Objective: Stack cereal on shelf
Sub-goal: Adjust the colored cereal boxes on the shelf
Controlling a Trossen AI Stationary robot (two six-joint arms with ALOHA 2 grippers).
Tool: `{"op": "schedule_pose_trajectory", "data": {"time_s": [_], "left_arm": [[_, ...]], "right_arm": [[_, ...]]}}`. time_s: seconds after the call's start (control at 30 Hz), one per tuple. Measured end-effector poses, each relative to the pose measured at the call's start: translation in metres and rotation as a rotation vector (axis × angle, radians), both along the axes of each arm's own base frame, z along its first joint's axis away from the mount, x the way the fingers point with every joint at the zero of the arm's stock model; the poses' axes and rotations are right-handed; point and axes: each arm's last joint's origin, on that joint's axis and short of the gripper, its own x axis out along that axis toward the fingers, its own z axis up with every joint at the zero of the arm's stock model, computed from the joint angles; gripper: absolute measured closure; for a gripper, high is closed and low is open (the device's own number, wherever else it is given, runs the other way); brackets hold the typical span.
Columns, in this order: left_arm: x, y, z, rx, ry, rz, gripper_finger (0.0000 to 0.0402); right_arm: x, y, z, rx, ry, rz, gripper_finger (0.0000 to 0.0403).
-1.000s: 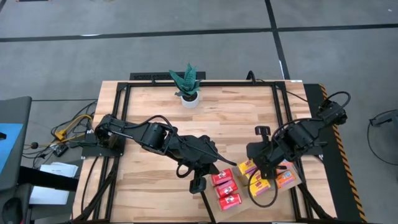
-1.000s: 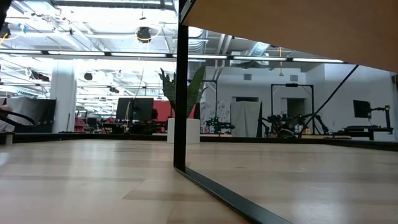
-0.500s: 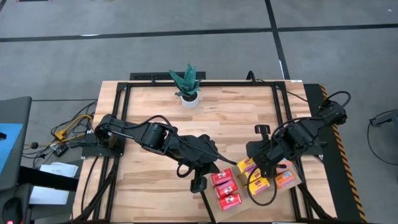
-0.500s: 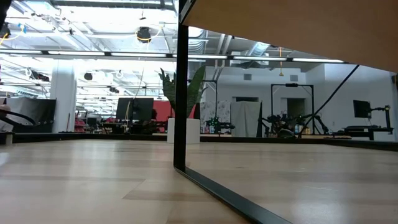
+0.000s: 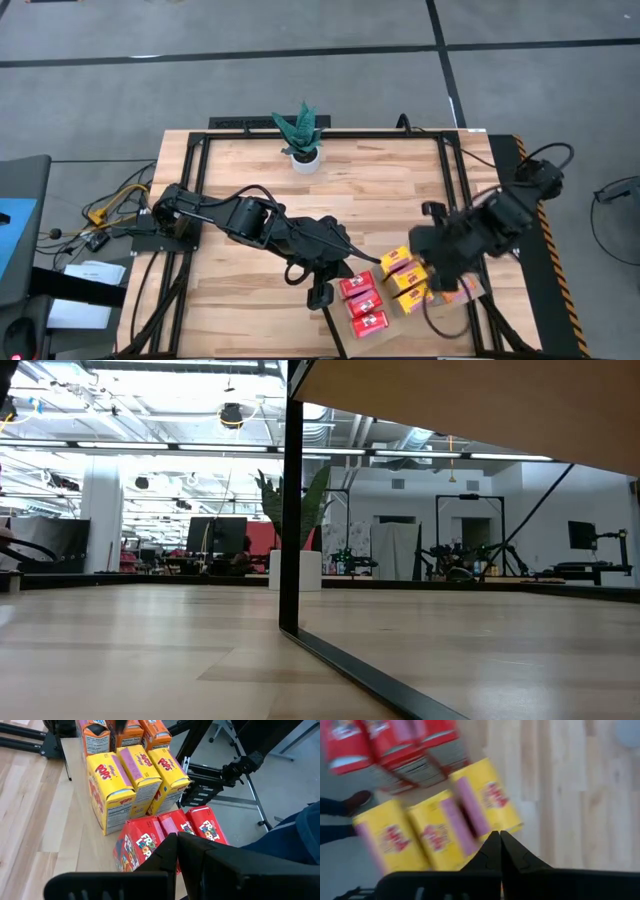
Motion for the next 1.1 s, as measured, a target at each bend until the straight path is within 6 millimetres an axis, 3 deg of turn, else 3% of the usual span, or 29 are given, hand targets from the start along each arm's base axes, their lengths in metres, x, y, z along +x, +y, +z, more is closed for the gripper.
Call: {"op": "schedule_pose_trajectory", "data": {"time_s": [0.27, 0.43, 0.63, 1.1], "left_arm": [[0.0, 0.0, 0.0, 0.0, 0.0, 0.0, 0.0401], [0.0, 0.001, 0.0, 0.0, 0.0, 0.002, 0.0401], [0.0, 0.001, 0.0, 0.0, 0.0, 0.001, 0.0401], [0.002, 0.005, 0.0, 0.006, -0.001, 0.007, 0.0401]], "right_arm": [[-0.017, 0.02, -0.003, 0.05, 0.007, -0.034, 0.0389], [-0.016, 0.02, -0.005, 0.033, -0.002, -0.049, 0.0395], [-0.013, 0.015, -0.033, -0.013, 0.101, -0.088, 0.0388], [-0.015, 0.015, -0.035, -0.004, 0.119, -0.079, 0.0383]]}}
